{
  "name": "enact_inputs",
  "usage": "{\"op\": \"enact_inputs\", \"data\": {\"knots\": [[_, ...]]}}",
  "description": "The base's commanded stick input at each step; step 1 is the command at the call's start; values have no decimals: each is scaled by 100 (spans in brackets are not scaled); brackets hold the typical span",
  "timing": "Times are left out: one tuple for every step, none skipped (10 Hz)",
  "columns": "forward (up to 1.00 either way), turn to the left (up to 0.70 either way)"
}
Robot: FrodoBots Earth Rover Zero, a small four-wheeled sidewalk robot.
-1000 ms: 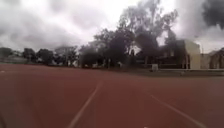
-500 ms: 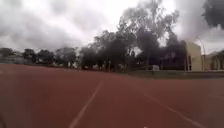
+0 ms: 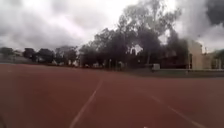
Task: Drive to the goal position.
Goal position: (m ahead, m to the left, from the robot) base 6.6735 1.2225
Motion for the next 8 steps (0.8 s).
{"op": "enact_inputs", "data": {"knots": [[67, 0], [67, 0], [67, 0], [67, 0], [67, 0], [67, 0], [67, 0], [67, 0]]}}
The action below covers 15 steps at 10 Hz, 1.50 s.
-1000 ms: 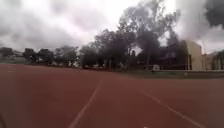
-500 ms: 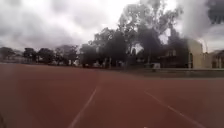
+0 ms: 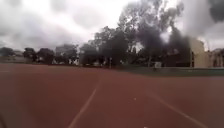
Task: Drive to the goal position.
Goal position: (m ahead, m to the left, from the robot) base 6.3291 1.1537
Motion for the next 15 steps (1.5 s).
{"op": "enact_inputs", "data": {"knots": [[67, 0], [67, 0], [67, 0], [67, 0], [67, 0], [67, 0], [67, 0], [67, 0], [67, 0], [67, 0], [67, 0], [67, 0], [67, 0], [67, 0], [67, 0]]}}
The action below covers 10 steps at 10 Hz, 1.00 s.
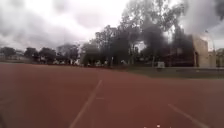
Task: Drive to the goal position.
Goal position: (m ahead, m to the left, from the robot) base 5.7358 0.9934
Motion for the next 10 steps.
{"op": "enact_inputs", "data": {"knots": [[67, 0], [67, 0], [67, 0], [67, 0], [67, 0], [67, 0], [67, 0], [67, 0], [67, 0], [67, 0]]}}
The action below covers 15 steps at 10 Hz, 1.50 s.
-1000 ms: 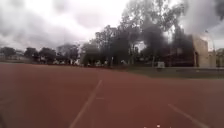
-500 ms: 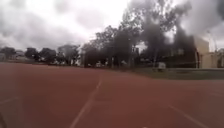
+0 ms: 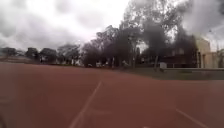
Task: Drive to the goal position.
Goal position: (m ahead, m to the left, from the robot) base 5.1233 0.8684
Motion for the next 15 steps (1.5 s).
{"op": "enact_inputs", "data": {"knots": [[67, 0], [67, 0], [67, 0], [67, 0], [67, 0], [67, 0], [67, 0], [67, 0], [67, 0], [67, 0], [67, 0], [67, 0], [67, 0], [67, 0], [67, 0]]}}
